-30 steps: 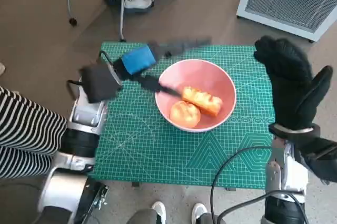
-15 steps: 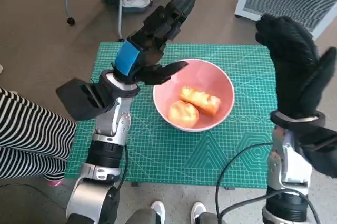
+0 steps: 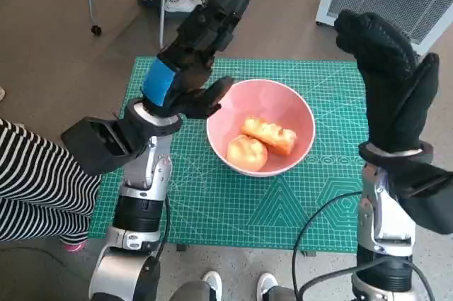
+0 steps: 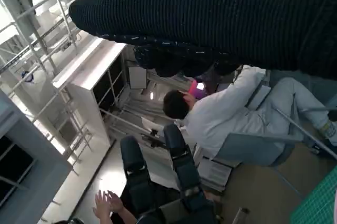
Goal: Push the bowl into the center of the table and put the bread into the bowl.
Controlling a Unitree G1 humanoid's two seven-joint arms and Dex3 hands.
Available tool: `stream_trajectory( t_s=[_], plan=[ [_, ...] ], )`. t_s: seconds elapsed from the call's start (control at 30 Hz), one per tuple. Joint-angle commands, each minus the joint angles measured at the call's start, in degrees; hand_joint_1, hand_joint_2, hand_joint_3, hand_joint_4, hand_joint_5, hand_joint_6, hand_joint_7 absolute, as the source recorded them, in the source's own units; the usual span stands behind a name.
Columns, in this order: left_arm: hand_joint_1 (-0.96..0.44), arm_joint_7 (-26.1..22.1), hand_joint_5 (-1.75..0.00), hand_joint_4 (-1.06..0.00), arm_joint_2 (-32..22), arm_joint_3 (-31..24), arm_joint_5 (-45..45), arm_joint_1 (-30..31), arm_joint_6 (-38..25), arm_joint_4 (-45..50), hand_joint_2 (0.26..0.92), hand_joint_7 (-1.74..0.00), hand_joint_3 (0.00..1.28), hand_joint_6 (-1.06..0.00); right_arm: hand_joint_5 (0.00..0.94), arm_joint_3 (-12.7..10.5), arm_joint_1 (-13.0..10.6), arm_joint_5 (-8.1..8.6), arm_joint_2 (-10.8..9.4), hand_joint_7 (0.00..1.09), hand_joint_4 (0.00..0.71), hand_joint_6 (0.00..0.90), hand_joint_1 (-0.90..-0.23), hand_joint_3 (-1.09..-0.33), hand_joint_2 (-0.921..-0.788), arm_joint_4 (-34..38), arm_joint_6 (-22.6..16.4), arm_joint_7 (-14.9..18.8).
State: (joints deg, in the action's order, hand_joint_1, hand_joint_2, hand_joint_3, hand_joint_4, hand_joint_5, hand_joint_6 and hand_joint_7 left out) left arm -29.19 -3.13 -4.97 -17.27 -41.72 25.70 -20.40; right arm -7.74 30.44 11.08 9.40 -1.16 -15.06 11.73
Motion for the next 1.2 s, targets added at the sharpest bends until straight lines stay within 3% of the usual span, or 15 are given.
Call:
stream_trajectory(
  t_s=[0.03, 0.6, 0.67, 0.77, 1.2],
  plan=[
    [-0.70, 0.62, -0.02, -0.04, 0.13, -0.08, -0.40, 1.20, -0.41, 1.15, 0.921, -0.02, 0.62, -0.17, 0.001, 0.27, 0.02, 0.17, 0.78, 0.38, 0.169, 0.104, -0.713, -0.775, -0.921, 0.48, 1.34, 0.78],
    [-0.73, 0.36, -0.03, -0.05, -0.03, -0.97, -2.13, 1.93, -0.62, 0.97, 0.921, -0.05, 0.62, -0.18, 0.002, 0.94, 1.06, -0.22, 0.16, 0.38, 0.172, 0.103, -0.711, -0.776, -0.921, 2.44, 0.89, 0.35],
    [-0.73, 0.34, -0.05, -0.06, 0.14, -1.23, -2.58, 1.88, -0.63, 0.58, 0.921, -0.30, 0.61, -0.07, 0.003, 1.03, 1.19, -0.07, 0.10, 0.38, 0.173, 0.101, -0.710, -0.779, -0.921, 2.71, 0.88, 0.43],
    [-0.73, 0.35, -0.07, -0.06, 0.27, -1.34, -2.79, 1.97, -0.60, 0.45, 0.921, -0.42, 0.61, -0.02, 0.003, 1.08, 1.29, 0.21, 0.01, 0.37, 0.175, 0.099, -0.709, -0.780, -0.921, 2.93, 0.90, 0.55],
    [-0.75, 0.22, -0.09, -0.09, 0.62, -1.97, -4.00, 2.57, -1.25, 0.37, 0.921, -0.52, 0.55, 0.00, 0.007, 1.45, 0.61, 0.95, -0.90, 0.39, 0.187, 0.130, -0.712, -0.754, -0.921, 2.52, 1.63, 0.73]
  ],
)
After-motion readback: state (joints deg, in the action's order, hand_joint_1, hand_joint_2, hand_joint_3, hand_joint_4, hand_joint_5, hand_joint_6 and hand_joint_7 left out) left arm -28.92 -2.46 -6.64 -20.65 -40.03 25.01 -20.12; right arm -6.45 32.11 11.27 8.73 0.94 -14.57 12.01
